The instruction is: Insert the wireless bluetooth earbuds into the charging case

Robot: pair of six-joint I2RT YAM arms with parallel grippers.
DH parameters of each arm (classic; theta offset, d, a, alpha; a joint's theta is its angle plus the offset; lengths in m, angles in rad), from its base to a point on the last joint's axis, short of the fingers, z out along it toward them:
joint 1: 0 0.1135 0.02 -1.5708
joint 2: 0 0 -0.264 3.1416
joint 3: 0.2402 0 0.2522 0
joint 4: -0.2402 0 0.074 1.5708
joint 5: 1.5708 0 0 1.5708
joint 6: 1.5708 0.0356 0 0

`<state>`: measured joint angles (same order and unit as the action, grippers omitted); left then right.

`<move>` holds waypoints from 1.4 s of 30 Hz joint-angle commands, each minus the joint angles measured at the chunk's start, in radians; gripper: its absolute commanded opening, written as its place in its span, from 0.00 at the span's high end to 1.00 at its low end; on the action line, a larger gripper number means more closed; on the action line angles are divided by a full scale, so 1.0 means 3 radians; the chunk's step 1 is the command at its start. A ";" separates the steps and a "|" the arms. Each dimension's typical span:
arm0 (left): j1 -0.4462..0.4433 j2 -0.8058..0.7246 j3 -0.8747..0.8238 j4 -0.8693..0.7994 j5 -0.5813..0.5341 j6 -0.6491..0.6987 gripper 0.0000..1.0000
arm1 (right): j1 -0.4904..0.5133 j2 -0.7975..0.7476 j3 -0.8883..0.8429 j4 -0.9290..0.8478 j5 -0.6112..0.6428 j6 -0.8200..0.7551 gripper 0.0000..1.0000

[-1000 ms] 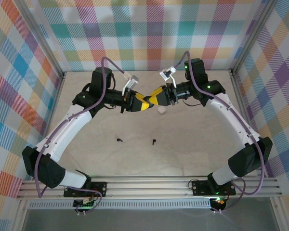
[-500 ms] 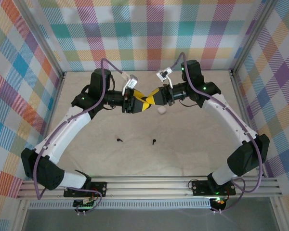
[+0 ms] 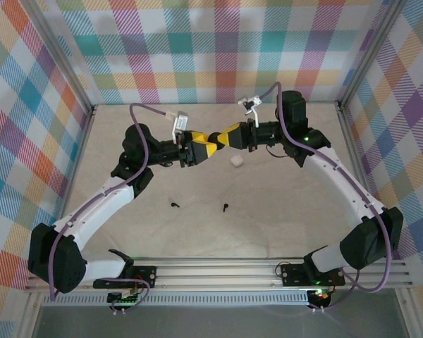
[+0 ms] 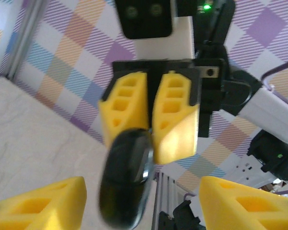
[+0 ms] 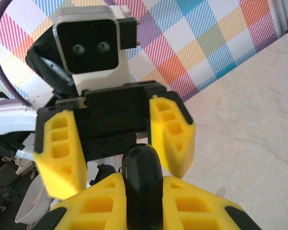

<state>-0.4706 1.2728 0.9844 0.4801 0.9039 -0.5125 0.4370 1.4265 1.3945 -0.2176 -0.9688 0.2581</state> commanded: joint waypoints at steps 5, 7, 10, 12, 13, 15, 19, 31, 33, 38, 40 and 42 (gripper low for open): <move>-0.0082 0.0140 0.0173 0.0246 0.0178 -0.0093 0.55 | -0.0005 -0.0132 -0.0039 0.0190 -0.0017 0.0095 0.99; -0.0089 0.0120 0.0155 0.0210 0.0169 -0.0049 0.62 | -0.0004 -0.0133 -0.0026 0.0188 -0.0013 0.0090 0.99; -0.0088 0.0098 0.0118 0.0205 0.0162 -0.0030 0.81 | -0.0004 -0.0123 -0.0005 0.0177 -0.0020 0.0087 1.00; -0.0088 0.0069 0.0110 0.0176 0.0168 -0.0006 0.94 | -0.0004 -0.0110 0.0006 0.0154 -0.0037 0.0086 1.00; -0.0088 0.0056 0.0113 0.0146 0.0164 0.0019 0.98 | -0.0005 -0.0105 0.0010 0.0147 -0.0045 0.0086 0.99; -0.0088 0.0026 0.0121 0.0061 0.0167 0.0099 1.00 | -0.0005 -0.0097 0.0024 0.0122 -0.0045 0.0091 0.97; -0.0093 -0.0031 0.0108 -0.0101 0.0205 0.0250 1.00 | -0.0005 -0.0107 0.0072 0.0016 0.0187 0.0091 0.78; -0.0104 -0.0128 -0.0103 0.0053 0.0163 0.0509 1.00 | -0.0004 0.0061 0.0292 -0.0596 0.0870 0.0203 0.60; -0.0104 -0.0171 -0.0129 0.0027 0.0118 0.0591 1.00 | -0.0004 0.0091 0.0313 -0.0670 0.0839 0.0196 0.58; -0.0104 -0.0249 -0.0131 -0.0203 0.0026 0.0787 1.00 | -0.0003 -0.0016 0.0209 -0.0517 0.0497 0.0122 0.51; -0.0104 -0.0263 -0.0141 -0.0243 0.0018 0.0804 1.00 | -0.0004 -0.0133 0.0062 -0.0249 0.0223 0.0099 0.45; -0.0104 -0.0256 -0.0142 -0.0294 0.0029 0.0809 1.00 | -0.0004 -0.0230 -0.0066 0.0060 -0.0024 0.0177 0.39</move>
<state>-0.4904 1.2156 0.9463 0.4133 0.9173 -0.3119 0.4377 1.4139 1.4094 -0.3260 -0.8337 0.3088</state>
